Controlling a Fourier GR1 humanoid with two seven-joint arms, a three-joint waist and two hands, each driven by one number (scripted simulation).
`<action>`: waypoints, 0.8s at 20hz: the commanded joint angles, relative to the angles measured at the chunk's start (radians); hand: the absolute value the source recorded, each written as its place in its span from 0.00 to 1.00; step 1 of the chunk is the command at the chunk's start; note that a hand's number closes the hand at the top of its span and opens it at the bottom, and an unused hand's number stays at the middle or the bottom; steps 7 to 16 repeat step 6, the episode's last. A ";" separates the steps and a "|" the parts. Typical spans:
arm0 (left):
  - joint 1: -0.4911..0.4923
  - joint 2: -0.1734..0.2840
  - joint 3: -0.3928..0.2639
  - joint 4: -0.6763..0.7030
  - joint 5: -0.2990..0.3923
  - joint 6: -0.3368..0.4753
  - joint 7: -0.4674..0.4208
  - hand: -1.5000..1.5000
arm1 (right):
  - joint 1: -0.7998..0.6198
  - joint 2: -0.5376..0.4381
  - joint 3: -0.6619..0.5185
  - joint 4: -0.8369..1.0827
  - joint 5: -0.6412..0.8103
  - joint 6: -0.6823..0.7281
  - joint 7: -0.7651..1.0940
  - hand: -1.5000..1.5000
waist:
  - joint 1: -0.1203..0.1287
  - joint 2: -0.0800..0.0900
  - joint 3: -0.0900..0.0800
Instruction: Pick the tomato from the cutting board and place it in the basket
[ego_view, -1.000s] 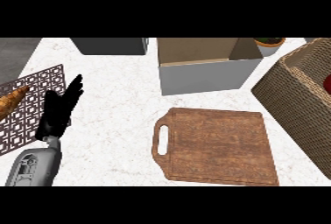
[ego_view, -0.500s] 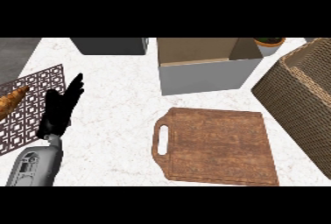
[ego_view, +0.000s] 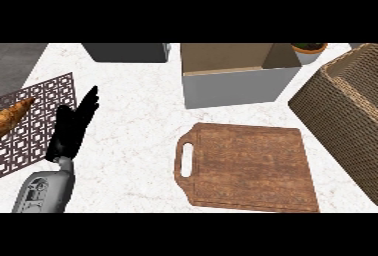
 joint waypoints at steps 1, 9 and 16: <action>-0.020 -0.005 -0.002 -0.006 0.002 0.000 0.019 0.50 | 0.028 -0.111 -0.060 0.153 -0.034 0.034 -0.037 0.00 | 0.000 0.002 0.001; -0.014 0.015 0.021 0.023 0.022 -0.023 -0.010 0.50 | 0.063 -0.241 -0.103 0.315 -0.050 0.100 -0.144 0.00 | 0.012 0.011 0.004; -0.014 0.015 0.021 0.023 0.022 -0.023 -0.010 0.50 | 0.063 -0.241 -0.103 0.315 -0.050 0.100 -0.144 0.00 | 0.012 0.011 0.004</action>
